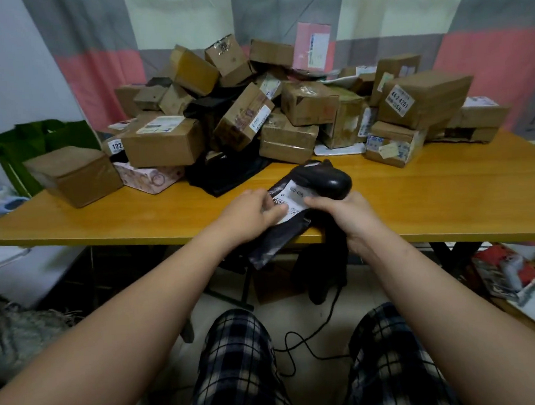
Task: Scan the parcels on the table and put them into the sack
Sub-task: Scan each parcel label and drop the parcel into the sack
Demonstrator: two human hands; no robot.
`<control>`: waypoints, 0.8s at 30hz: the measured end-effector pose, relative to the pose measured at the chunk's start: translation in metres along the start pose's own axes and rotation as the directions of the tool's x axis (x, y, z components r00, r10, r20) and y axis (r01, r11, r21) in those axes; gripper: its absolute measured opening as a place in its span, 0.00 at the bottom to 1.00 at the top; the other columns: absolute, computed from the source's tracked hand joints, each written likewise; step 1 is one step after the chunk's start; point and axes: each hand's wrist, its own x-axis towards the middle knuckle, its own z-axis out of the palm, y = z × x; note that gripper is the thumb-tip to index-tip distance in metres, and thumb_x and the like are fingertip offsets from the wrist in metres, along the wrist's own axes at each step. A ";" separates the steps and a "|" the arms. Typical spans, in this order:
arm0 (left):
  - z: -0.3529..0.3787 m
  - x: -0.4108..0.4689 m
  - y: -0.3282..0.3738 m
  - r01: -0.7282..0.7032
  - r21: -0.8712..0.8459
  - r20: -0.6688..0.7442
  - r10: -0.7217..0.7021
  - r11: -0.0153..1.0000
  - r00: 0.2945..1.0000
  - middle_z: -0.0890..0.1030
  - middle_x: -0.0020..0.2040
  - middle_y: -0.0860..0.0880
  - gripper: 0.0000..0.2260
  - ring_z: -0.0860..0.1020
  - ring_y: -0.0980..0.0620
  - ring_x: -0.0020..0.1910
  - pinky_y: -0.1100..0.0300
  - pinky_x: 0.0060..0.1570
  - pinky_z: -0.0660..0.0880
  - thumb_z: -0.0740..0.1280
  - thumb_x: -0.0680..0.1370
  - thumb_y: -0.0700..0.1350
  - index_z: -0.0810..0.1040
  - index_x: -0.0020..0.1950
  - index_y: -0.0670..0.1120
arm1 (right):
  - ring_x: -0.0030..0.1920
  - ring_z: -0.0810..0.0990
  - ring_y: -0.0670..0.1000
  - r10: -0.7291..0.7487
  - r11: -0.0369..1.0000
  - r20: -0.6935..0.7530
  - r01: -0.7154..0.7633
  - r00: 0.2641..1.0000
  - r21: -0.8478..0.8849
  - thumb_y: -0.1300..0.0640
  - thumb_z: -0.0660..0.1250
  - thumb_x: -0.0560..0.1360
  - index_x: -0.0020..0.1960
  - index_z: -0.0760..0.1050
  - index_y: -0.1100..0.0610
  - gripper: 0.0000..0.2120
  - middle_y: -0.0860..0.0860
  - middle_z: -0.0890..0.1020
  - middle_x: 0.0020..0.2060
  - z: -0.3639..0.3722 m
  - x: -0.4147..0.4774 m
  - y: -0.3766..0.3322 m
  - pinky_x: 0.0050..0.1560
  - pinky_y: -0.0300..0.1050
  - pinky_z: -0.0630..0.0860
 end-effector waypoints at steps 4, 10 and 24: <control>-0.034 0.001 0.004 0.170 -0.284 -0.132 -0.214 0.944 0.968 0.69 0.69 0.44 0.32 0.70 0.44 0.67 0.52 0.64 0.69 0.69 0.75 0.57 0.64 0.73 0.45 | 0.48 0.84 0.47 -0.212 0.971 0.038 0.206 0.977 0.124 0.67 0.74 0.68 0.49 0.81 0.53 0.14 0.49 0.86 0.46 -0.001 -0.006 -0.016 0.45 0.40 0.79; -0.087 0.004 0.041 -0.057 -0.729 -0.190 -0.122 0.682 0.974 0.84 0.38 0.52 0.04 0.82 0.58 0.36 0.68 0.33 0.76 0.73 0.74 0.43 0.81 0.45 0.44 | 0.47 0.84 0.45 -0.414 0.909 0.129 0.403 0.901 0.101 0.68 0.74 0.67 0.49 0.81 0.50 0.17 0.46 0.86 0.44 -0.004 -0.013 -0.067 0.42 0.35 0.78; -0.071 0.009 0.020 -0.185 -0.796 -0.424 -0.312 0.577 0.850 0.81 0.34 0.52 0.03 0.77 0.62 0.30 0.69 0.37 0.74 0.68 0.78 0.39 0.81 0.45 0.43 | 0.40 0.81 0.51 -0.435 0.828 -0.026 0.389 0.900 -0.403 0.53 0.75 0.67 0.43 0.80 0.51 0.06 0.46 0.80 0.32 0.019 -0.027 -0.040 0.37 0.40 0.70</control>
